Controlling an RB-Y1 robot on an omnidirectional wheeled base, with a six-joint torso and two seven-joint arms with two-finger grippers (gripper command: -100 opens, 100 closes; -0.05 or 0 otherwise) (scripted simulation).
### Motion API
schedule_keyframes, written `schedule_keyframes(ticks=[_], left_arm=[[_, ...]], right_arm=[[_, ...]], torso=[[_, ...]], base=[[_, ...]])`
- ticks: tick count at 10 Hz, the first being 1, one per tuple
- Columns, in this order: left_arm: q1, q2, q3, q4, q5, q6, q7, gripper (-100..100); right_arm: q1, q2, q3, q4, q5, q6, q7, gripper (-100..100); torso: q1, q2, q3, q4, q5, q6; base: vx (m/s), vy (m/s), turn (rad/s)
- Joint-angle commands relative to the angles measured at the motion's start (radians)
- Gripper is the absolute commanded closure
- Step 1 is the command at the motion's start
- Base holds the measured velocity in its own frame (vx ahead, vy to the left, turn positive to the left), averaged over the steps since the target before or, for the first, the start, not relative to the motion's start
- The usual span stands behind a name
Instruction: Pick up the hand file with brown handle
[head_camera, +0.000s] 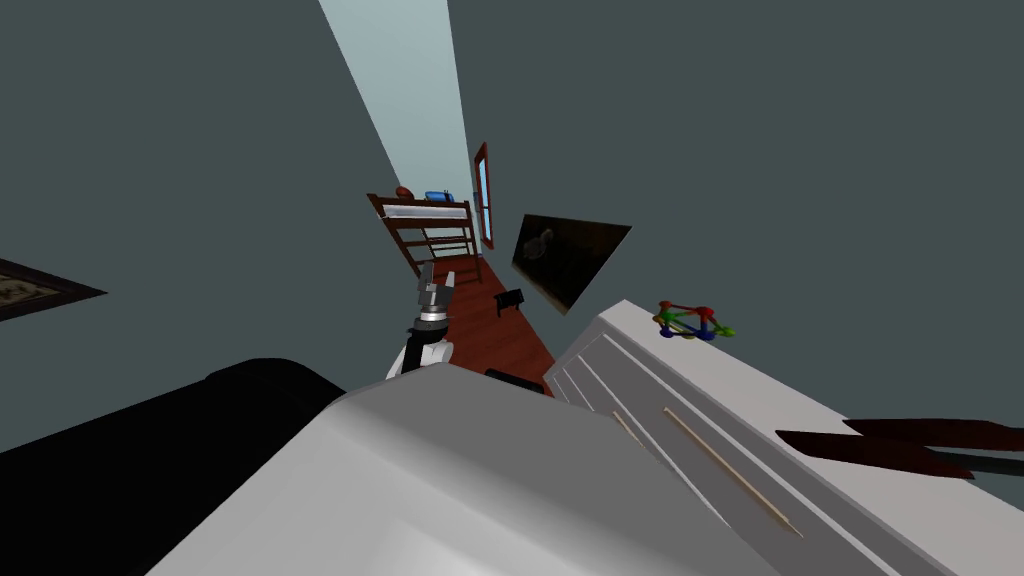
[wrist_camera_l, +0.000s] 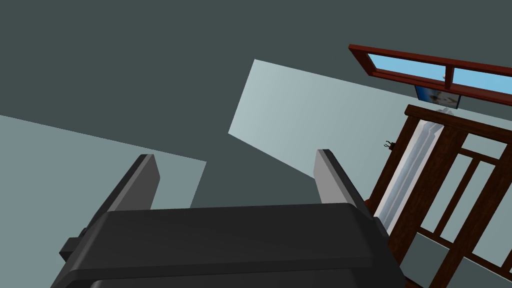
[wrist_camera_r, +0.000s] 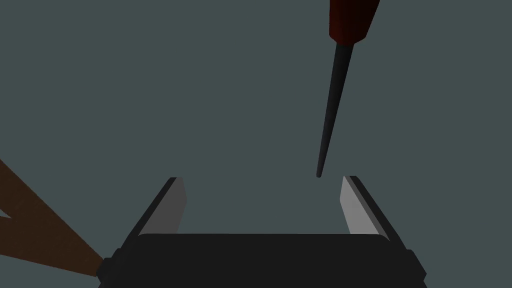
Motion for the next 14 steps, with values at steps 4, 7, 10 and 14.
schedule_keyframes(ticks=[4,7,10,14], left_arm=[[0.000,0.000,0.000,0.000,0.000,0.000,0.000,0],[0.000,0.000,0.000,0.000,0.000,0.000,0.000,0],[0.000,0.000,0.000,0.000,0.000,0.000,0.000,0],[0.000,0.000,0.000,0.000,0.000,0.000,0.000,0]], right_arm=[[-0.065,0.011,0.001,0.019,-0.016,-0.007,0.047,-100],[-0.072,-0.022,-0.031,0.085,-0.023,-0.026,0.044,-100],[-0.079,-0.072,-0.079,0.184,-0.033,-0.053,0.033,-100],[-0.086,-0.122,-0.127,0.282,-0.042,-0.079,0.022,-100]], torso=[[0.003,-0.001,-0.001,0.000,0.001,0.000],[0.011,0.009,0.005,0.002,0.002,0.000],[0.014,0.011,0.006,0.002,0.003,0.000],[0.013,0.010,0.006,0.002,0.003,0.000]], base=[[0.123,-0.103,0.050],[-0.010,0.016,0.094],[-0.036,0.061,0.132],[-0.033,0.046,0.111]])
